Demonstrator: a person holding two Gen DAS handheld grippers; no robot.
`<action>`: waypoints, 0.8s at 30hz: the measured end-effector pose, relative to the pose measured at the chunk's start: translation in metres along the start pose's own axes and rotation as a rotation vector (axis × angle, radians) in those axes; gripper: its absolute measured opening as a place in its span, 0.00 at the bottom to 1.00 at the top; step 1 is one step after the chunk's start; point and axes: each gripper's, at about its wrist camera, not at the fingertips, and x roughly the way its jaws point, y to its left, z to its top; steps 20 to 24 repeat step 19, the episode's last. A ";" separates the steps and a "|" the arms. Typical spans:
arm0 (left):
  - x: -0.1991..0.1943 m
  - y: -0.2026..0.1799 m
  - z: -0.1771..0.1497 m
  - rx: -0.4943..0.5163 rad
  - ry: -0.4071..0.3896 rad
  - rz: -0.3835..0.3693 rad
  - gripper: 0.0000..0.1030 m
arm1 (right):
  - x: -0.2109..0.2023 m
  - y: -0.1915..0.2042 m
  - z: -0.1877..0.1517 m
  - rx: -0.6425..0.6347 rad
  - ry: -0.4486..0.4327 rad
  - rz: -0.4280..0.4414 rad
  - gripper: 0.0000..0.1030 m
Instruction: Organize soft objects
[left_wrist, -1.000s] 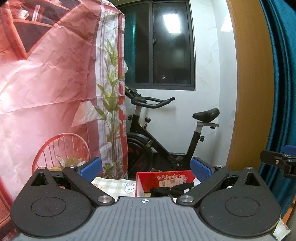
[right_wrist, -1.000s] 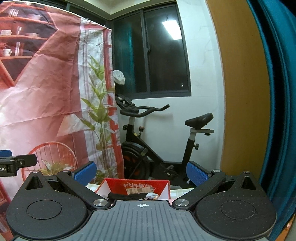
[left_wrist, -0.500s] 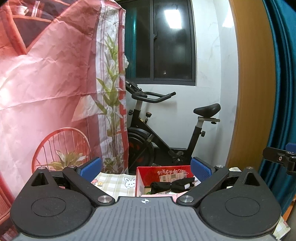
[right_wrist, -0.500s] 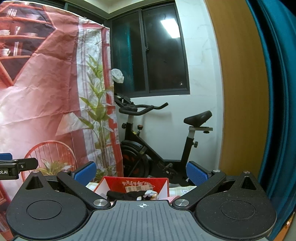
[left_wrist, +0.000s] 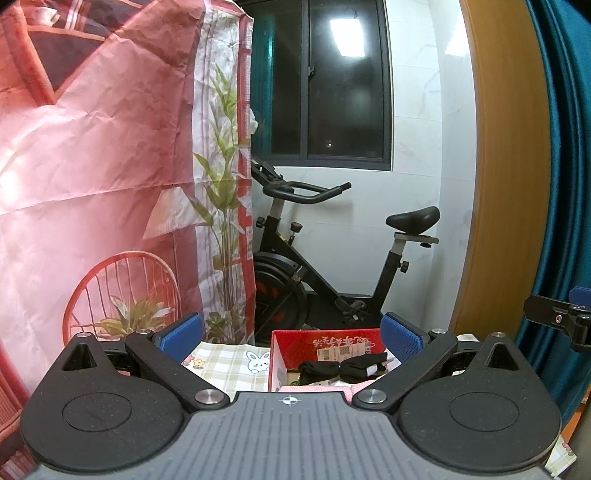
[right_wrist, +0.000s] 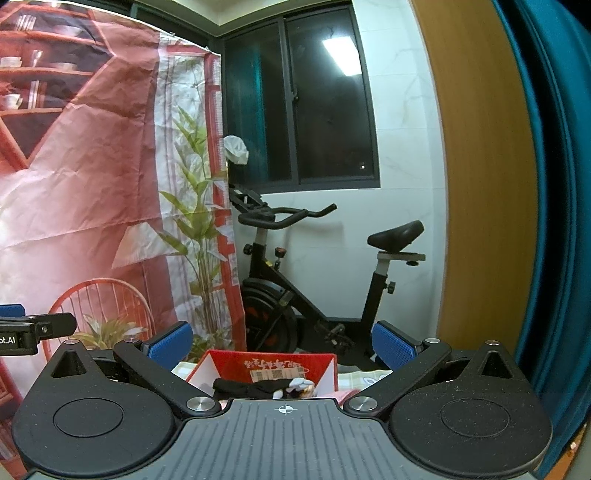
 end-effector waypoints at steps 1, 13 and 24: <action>0.000 -0.001 0.000 -0.001 0.000 0.000 1.00 | 0.000 0.000 -0.001 -0.002 0.000 0.000 1.00; 0.000 -0.002 -0.002 -0.007 0.005 0.004 1.00 | -0.002 -0.001 -0.007 -0.006 0.003 -0.005 1.00; -0.001 -0.002 -0.003 -0.014 0.004 -0.002 1.00 | -0.002 0.000 -0.006 -0.006 0.003 -0.004 1.00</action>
